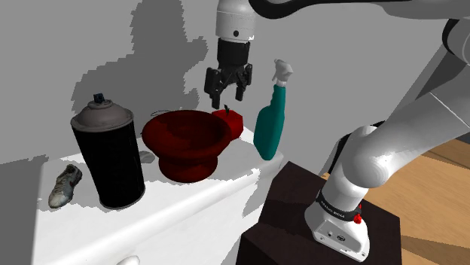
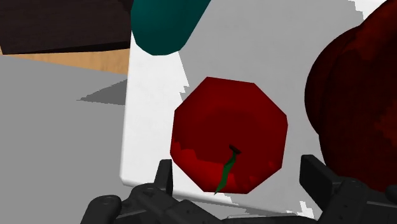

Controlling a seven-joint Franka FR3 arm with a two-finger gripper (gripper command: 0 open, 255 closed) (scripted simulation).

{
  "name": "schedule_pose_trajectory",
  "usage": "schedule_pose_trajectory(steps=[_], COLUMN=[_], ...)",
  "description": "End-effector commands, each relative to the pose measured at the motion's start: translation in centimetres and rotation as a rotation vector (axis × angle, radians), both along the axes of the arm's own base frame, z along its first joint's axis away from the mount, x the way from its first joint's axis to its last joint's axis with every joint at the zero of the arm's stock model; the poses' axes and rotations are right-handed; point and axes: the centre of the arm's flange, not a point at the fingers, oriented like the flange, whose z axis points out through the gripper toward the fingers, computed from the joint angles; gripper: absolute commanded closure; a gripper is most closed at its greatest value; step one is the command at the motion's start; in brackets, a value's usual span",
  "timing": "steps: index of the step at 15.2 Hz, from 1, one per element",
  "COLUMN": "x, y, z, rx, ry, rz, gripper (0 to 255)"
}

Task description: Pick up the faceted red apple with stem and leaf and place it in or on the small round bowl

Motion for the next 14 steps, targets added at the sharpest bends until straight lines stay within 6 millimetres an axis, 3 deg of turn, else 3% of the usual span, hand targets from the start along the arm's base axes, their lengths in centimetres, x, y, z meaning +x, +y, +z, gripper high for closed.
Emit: schedule_pose_trajectory(steps=[1,7,8,14], x=[-0.03,-0.03,-0.03,-0.04], y=[-0.01,0.00,0.00,0.00], z=[-0.35,-0.35,-0.35,-0.36], rx=[0.000,0.000,0.000,0.000], ry=[-0.001,0.000,0.000,0.000], rz=[0.000,0.000,0.000,0.000], gripper=[0,0,255,255])
